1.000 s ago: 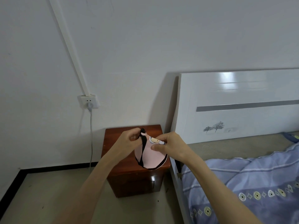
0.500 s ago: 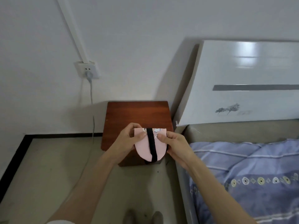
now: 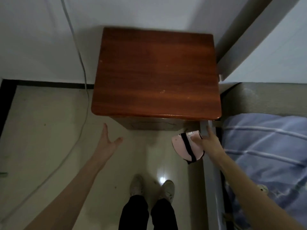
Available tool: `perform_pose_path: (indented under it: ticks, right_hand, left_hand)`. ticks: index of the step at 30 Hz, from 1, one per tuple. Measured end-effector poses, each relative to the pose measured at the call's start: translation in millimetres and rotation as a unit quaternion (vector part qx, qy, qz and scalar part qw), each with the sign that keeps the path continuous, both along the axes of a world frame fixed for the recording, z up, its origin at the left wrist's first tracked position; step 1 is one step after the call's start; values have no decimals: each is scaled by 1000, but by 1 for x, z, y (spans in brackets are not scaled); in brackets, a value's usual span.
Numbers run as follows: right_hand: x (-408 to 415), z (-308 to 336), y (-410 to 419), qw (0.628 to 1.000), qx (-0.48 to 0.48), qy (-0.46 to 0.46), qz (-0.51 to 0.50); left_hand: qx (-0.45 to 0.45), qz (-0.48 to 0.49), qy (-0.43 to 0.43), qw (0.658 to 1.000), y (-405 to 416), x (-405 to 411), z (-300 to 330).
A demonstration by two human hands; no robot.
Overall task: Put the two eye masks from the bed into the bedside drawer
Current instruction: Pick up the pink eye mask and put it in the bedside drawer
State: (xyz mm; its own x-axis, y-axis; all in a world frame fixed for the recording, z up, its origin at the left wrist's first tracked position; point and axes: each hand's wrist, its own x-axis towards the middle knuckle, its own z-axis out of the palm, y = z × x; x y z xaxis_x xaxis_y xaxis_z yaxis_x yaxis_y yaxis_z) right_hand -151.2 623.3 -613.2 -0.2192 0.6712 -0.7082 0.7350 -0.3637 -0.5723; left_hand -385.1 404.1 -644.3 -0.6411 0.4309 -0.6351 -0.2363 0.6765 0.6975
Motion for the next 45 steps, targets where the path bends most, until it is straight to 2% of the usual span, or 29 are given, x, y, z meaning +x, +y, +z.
perform_pose_path:
  ticks: [4, 10, 21, 27, 30, 33, 38, 41, 45]
  right_hand:
    - [-6, -46, 15, 999, 33, 42, -11]
    - [-5, -63, 20, 996, 36, 77, -18]
    - [14, -48, -12, 998, 5, 56, -38]
    - [40, -51, -38, 997, -46, 24, -49]
    - [42, -53, -41, 994, -59, 53, -76]
    - [41, -52, -42, 991, -77, 70, -89]
    - [32, -33, -63, 989, -121, 34, -75]
    - [16, -11, -71, 980, -171, 82, -57]
    - [-23, -1, -71, 947, -224, 193, -128]
  left_hand:
    - [38, 13, 21, 999, 8, -27, -46]
    - [134, 21, 24, 990, 19, -36, -57]
    - [132, 9, 19, 991, -9, -15, -48]
    - [90, 80, 20, 992, -24, 11, -40]
    - [93, 139, 27, 986, -15, 11, -40]
    - [93, 145, 14, 985, -17, 9, -43]
    - [95, 165, 6, 982, -19, 9, -44]
    - [79, 146, -3, 986, -26, 10, -47]
    - [69, 123, -7, 990, -33, 9, -53]
